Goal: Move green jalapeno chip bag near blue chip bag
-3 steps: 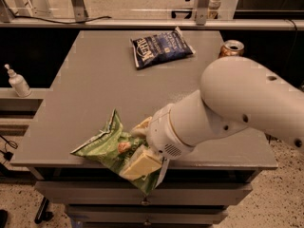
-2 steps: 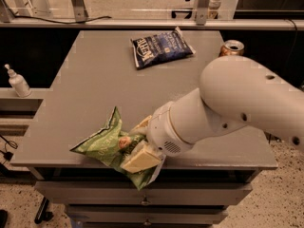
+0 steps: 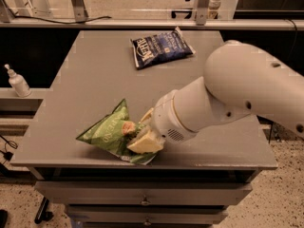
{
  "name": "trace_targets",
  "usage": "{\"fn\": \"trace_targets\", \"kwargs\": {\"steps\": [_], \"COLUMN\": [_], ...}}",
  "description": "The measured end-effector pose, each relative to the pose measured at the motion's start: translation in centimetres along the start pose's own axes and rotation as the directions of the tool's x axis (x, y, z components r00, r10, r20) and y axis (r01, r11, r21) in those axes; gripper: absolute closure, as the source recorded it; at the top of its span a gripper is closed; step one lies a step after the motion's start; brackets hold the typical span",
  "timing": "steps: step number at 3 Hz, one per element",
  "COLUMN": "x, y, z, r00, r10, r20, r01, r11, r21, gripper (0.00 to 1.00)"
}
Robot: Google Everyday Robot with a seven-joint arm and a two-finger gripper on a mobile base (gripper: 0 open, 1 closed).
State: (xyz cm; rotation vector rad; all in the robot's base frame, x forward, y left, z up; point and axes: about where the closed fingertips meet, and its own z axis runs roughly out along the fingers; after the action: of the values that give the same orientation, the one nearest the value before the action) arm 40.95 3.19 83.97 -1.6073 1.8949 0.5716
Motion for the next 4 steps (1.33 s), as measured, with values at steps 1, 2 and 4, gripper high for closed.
{"fn": "trace_targets", "kwargs": {"steps": [1, 2, 4], "x": [-0.8, -3.0, -3.5], "y": [-2.8, -6.3, -7.4], "z": [-1.9, -6.2, -5.3], "r00": [1.000, 0.999, 0.998], "r10": [-0.009, -0.039, -0.041], "r20": [0.008, 0.031, 0.044], "r01": [0.008, 0.035, 0.034], "r11": [0.9990, 0.9905, 0.9867], "r21": [0.045, 0.133, 0.159], "gripper": [1.00, 1.00, 1.00]}}
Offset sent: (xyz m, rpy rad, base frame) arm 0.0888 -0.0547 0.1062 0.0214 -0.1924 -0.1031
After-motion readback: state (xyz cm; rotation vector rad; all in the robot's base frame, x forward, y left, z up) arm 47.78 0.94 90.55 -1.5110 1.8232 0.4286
